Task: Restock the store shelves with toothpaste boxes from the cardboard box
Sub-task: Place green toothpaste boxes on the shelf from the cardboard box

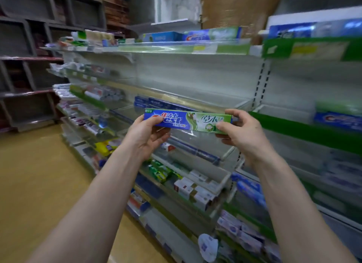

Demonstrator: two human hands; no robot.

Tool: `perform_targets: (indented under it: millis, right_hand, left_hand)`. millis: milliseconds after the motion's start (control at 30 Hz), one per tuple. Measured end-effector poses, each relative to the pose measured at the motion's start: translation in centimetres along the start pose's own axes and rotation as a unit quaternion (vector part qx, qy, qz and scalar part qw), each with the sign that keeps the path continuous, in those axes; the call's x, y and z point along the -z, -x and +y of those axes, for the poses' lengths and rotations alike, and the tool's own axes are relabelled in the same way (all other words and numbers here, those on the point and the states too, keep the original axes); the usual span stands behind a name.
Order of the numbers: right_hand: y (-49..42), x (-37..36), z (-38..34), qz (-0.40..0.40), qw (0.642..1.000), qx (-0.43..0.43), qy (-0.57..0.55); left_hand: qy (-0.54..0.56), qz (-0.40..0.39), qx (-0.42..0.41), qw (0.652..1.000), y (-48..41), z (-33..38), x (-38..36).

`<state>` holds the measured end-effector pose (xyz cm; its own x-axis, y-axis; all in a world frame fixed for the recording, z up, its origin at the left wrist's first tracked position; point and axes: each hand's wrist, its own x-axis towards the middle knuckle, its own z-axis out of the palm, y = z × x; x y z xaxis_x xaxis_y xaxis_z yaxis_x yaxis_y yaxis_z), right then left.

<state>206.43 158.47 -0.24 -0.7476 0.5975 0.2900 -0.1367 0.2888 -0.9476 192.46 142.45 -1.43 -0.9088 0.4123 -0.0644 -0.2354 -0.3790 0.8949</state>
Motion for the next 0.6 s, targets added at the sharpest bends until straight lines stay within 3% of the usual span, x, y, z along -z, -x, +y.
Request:
perform_targets:
  millis: [167,600]
  right_hand:
    - [-1.8,3.7,-0.4,0.061,0.996,0.006,0.064]
    - [-1.0,9.0,0.2,0.198,0.976,-0.007,0.092]
  left_hand:
    - [-0.005,-0.074,0.026,0.997,-3.5,-0.7,-4.4]
    - [-0.008,-0.228,0.089,0.97,-6.8,-4.2,-13.3]
